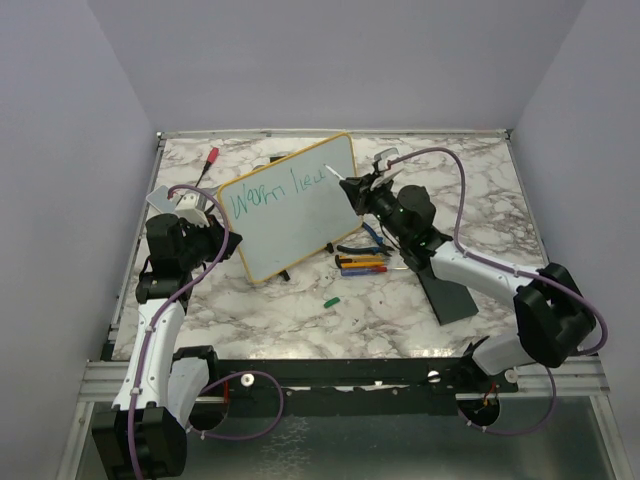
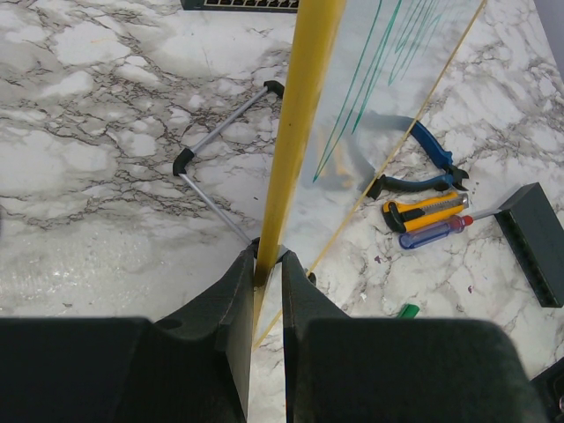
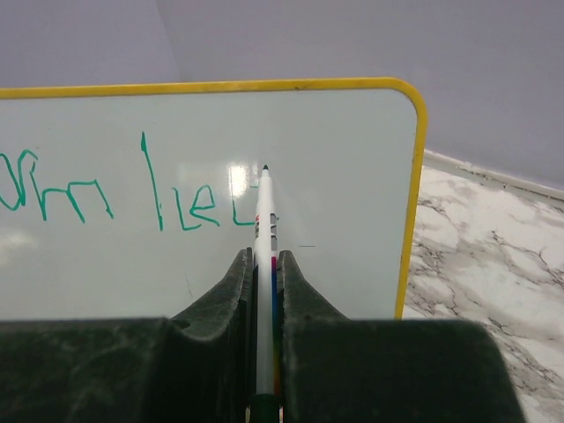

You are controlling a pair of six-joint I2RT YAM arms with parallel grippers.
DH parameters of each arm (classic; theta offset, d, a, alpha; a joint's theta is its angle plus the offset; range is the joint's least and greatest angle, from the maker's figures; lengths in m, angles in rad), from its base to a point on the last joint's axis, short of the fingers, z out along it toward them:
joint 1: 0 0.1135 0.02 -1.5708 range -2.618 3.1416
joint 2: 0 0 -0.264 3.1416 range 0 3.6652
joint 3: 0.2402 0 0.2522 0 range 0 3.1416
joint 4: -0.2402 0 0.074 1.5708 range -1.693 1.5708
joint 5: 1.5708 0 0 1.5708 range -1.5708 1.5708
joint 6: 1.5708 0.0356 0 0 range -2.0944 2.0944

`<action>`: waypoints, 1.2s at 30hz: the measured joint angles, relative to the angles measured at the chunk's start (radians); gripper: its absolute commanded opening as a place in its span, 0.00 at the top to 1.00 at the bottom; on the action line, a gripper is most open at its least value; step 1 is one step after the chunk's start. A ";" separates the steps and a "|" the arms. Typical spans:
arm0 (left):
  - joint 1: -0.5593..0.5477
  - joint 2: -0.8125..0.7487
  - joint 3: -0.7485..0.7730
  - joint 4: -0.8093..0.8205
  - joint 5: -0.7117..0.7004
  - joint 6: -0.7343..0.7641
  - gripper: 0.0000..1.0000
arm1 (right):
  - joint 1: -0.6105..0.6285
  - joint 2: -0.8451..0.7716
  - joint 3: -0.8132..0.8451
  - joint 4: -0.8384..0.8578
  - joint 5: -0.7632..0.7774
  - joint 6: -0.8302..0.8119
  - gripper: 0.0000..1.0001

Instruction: Write a sentence on the whiteboard

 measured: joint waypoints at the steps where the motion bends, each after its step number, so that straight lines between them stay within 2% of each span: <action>1: 0.000 0.000 0.000 0.000 0.000 0.000 1.00 | 0.000 0.005 0.006 0.000 -0.002 0.000 0.99; 16: 0.000 0.000 0.000 0.000 0.000 0.000 1.00 | 0.000 0.078 0.051 -0.004 -0.003 0.000 0.99; 36: 0.000 0.000 0.000 0.000 0.000 0.000 1.00 | 0.000 0.079 0.048 -0.016 0.040 0.001 0.99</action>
